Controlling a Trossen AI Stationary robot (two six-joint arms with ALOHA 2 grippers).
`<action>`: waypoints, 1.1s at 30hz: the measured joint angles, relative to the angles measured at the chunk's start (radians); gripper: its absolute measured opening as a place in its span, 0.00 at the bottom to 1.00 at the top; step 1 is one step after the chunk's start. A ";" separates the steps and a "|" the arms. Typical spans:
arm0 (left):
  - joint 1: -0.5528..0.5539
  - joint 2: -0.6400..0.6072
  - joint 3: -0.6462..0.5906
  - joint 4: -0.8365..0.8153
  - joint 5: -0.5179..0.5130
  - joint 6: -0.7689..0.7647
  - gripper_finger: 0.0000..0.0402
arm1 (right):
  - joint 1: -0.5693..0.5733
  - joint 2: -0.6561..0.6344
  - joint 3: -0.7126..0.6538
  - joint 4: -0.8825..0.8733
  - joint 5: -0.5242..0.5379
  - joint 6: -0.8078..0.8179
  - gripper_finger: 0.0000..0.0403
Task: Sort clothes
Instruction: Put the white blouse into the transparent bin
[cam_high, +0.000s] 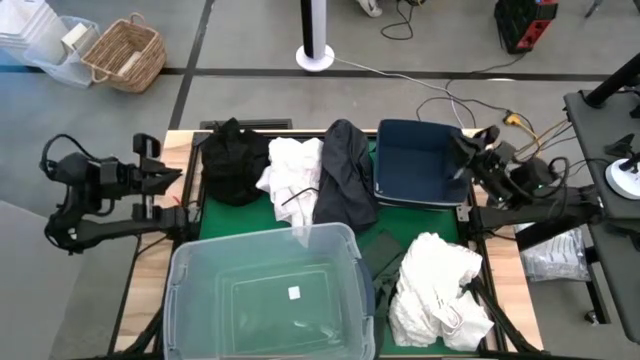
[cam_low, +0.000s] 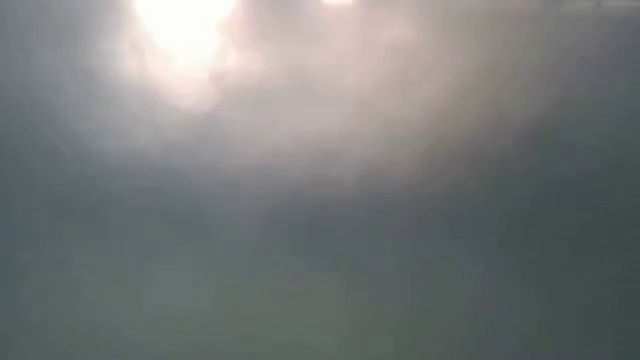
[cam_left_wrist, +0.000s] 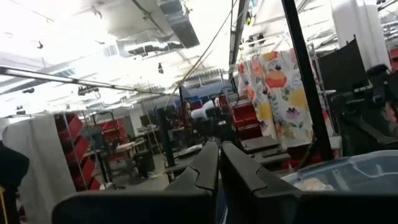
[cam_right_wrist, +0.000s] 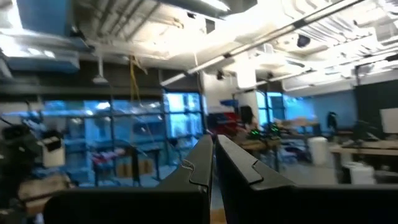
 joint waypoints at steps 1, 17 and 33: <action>0.000 0.020 0.020 0.003 0.000 -0.003 0.00 | 0.000 0.018 0.034 -0.032 0.008 0.001 0.03; 0.001 0.341 0.378 0.053 -0.025 -0.352 0.00 | 0.000 0.272 0.453 -0.331 0.008 -0.008 0.03; 0.001 0.508 0.612 -0.502 0.065 -0.642 0.00 | 0.000 0.399 0.633 -0.460 0.005 0.085 0.03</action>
